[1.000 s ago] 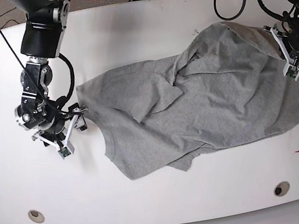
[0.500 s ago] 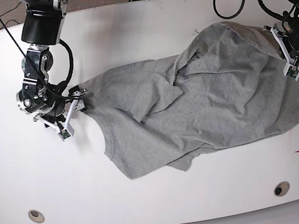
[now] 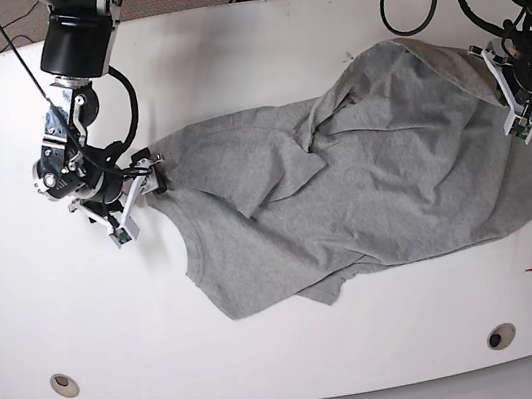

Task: Layout the t-shirt on the table in an organized manner, then fold the t-shirt properly
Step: 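Lift the shirt with both grippers and stretch it between them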

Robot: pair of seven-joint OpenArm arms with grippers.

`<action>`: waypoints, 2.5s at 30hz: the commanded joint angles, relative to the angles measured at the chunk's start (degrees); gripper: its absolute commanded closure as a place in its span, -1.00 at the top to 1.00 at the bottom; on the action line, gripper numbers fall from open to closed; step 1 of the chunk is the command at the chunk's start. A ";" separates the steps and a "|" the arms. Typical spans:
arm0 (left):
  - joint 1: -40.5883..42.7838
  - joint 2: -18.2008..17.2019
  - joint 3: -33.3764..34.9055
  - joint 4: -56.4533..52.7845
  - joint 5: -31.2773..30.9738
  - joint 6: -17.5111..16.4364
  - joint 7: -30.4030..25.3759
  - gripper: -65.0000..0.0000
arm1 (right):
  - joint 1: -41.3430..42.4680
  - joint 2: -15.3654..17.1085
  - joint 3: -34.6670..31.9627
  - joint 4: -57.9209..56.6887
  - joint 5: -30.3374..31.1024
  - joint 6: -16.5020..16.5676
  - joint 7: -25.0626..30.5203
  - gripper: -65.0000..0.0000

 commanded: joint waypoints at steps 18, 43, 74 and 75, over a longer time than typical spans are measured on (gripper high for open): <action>-0.41 -1.04 -0.48 0.81 -0.05 -0.03 -0.69 -1.00 | -0.36 -1.96 -0.23 0.90 0.93 -0.01 1.04 0.26; -0.50 -0.69 -0.39 0.72 5.49 -0.03 -1.83 -1.00 | -6.78 -2.39 0.04 5.04 0.93 -0.01 1.22 -0.95; 3.64 2.30 -6.55 0.81 5.40 -0.03 -3.41 -1.00 | -23.31 -2.13 0.21 31.67 0.84 -0.01 -2.39 -1.00; 3.64 2.39 -6.28 0.90 5.40 -0.03 -3.41 -1.00 | -23.31 -2.13 0.21 31.67 0.84 -0.01 -2.39 -1.00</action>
